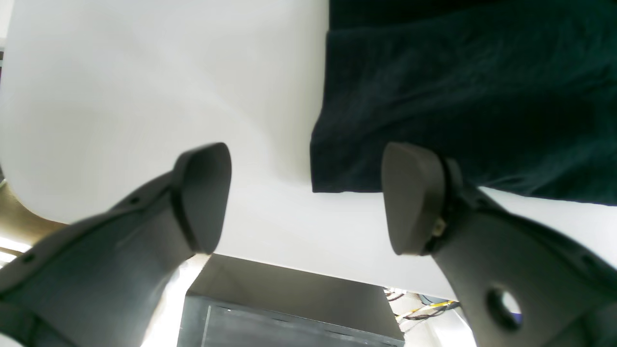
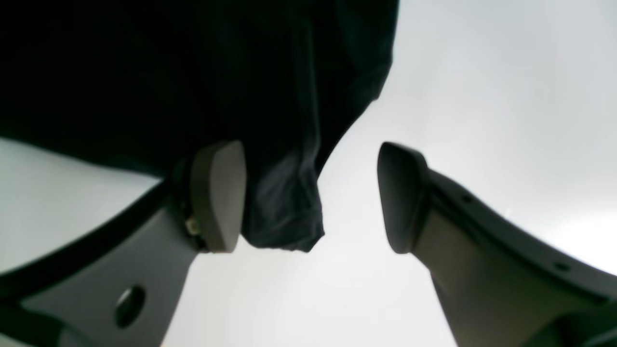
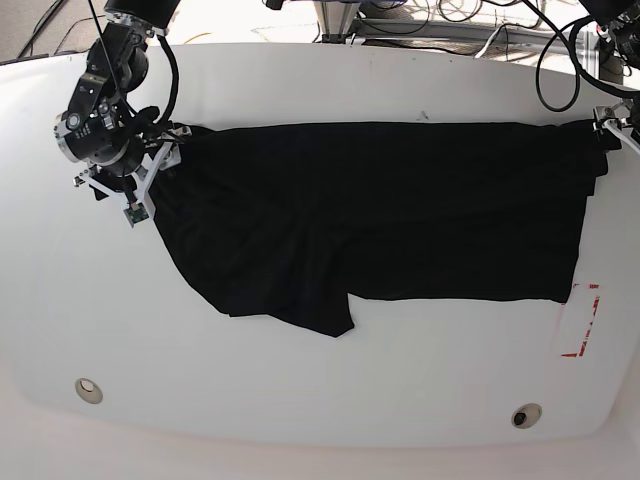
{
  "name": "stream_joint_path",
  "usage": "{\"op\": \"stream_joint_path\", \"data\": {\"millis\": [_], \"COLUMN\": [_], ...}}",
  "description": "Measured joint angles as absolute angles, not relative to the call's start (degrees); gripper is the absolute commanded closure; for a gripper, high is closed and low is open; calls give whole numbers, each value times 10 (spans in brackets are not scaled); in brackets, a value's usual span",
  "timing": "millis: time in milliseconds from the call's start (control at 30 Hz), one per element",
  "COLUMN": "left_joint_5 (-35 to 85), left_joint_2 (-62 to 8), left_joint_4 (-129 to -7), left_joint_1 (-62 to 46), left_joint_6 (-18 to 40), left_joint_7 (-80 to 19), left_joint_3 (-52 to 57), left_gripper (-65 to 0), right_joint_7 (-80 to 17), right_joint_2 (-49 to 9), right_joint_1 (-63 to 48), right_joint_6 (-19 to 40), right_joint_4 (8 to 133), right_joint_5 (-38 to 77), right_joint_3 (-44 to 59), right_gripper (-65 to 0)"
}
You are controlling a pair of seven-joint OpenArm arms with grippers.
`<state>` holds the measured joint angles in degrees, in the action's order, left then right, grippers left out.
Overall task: Layout the t-shirt on the table in an organized manner, then fold the t-shirt properly
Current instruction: 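Lay the shirt flat, holding its edge with both grippers, then release the shirt edge and move both grippers onto the shirt body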
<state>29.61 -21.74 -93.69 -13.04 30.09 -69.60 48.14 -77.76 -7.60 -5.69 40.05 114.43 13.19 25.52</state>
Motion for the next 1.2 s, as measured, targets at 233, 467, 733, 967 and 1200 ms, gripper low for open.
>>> {"op": "stream_joint_path", "data": {"millis": [233, 467, 733, 967, 1200], "left_joint_5": [286, 274, 274, 274, 274], "left_joint_2": [-242, -243, -247, -246, -244], "left_joint_4": [-936, -935, -936, -936, -936], "left_joint_1": [-88, -54, -40, -39, -37], "left_joint_6": [298, 300, 300, 300, 300], "left_joint_7": [-693, -698, -696, -696, -696], "left_joint_3": [525, 535, 535, 535, 527], "left_gripper": [-428, -410, -408, -408, -408], "right_joint_7": [-776, -774, -693, -665, -660], "right_joint_2": [-78, -80, -80, -78, -59], "right_joint_1": [28, 136, 228, 256, 260], "right_joint_6": [401, 399, 401, 400, 399], "right_joint_4": [1118, 1005, 828, 720, 701], "right_joint_5": [91, 77, 79, 76, 75], "right_joint_3": [254, 252, 252, 252, 253], "right_gripper": [-414, -417, -417, -417, -417]}}
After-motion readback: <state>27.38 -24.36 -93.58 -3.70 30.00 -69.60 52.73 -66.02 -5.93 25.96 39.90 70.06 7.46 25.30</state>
